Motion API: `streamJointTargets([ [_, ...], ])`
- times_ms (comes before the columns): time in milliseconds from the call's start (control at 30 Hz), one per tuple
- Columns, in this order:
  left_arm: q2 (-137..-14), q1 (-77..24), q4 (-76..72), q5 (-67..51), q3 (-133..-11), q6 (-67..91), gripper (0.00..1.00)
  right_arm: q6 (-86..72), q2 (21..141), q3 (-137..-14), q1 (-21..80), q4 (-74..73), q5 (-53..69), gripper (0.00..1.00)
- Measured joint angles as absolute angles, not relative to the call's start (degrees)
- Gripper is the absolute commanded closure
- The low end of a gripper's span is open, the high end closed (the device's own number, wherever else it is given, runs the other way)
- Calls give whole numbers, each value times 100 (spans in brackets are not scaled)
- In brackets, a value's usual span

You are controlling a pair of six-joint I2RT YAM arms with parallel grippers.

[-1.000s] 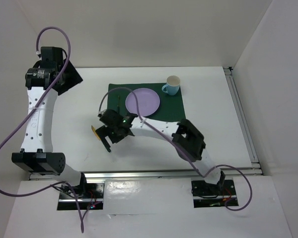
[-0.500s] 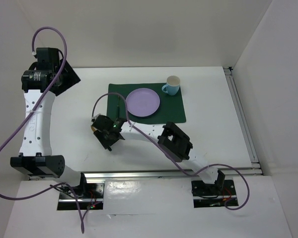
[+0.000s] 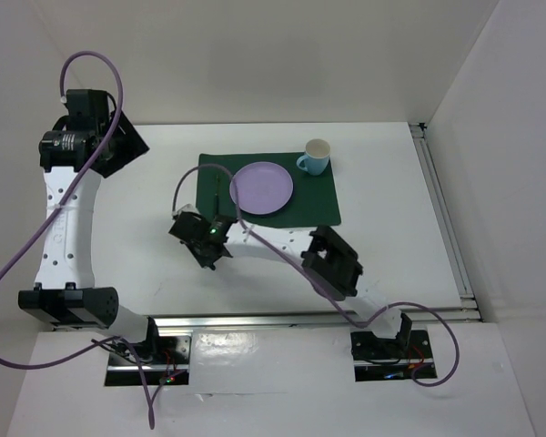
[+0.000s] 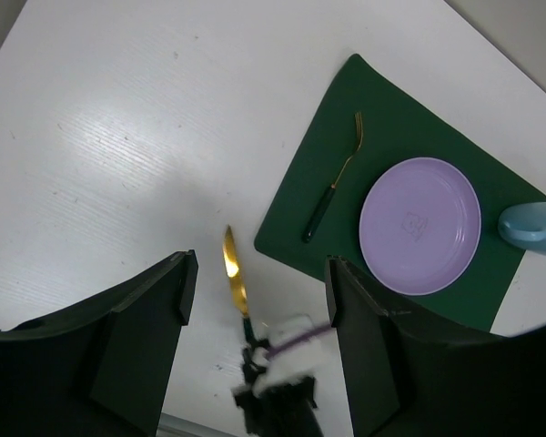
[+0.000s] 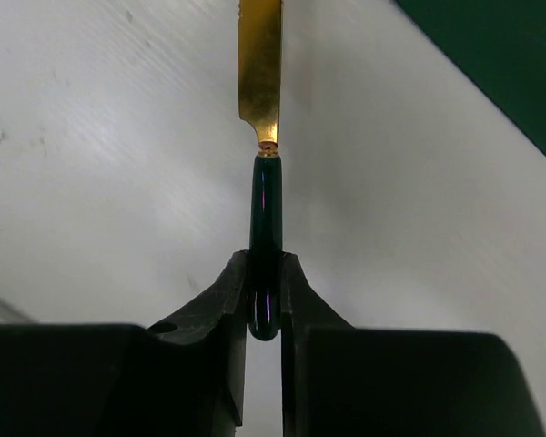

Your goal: Set the dinner table for one person

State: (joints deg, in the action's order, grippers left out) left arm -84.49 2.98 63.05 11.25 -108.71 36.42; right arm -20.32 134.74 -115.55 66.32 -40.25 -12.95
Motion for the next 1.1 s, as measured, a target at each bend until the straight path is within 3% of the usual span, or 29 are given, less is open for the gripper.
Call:
streamJointTargets([
  [200, -8444, 331, 6298, 1007, -10871, 3640, 25, -2530, 10912, -9664, 6036, -4158, -1446, 100],
  [333, -8442, 364, 6246, 893, -10844, 3640, 25, -2998, 9164, -8423, 4945, -4154, -1466, 100],
  [467, -8425, 368, 6165, 753, -10676, 3642, 26, -3229, 8217, -7168, 3806, -4121, -1127, 100],
  [733, -8423, 368, 6121, 578, -10523, 3640, 26, -2812, 8698, -6687, 2724, -4029, -274, 100],
  [1100, -8423, 368, 6049, 554, -10420, 3621, 26, -2220, 10060, -7358, 2045, -3590, 80, 100],
])
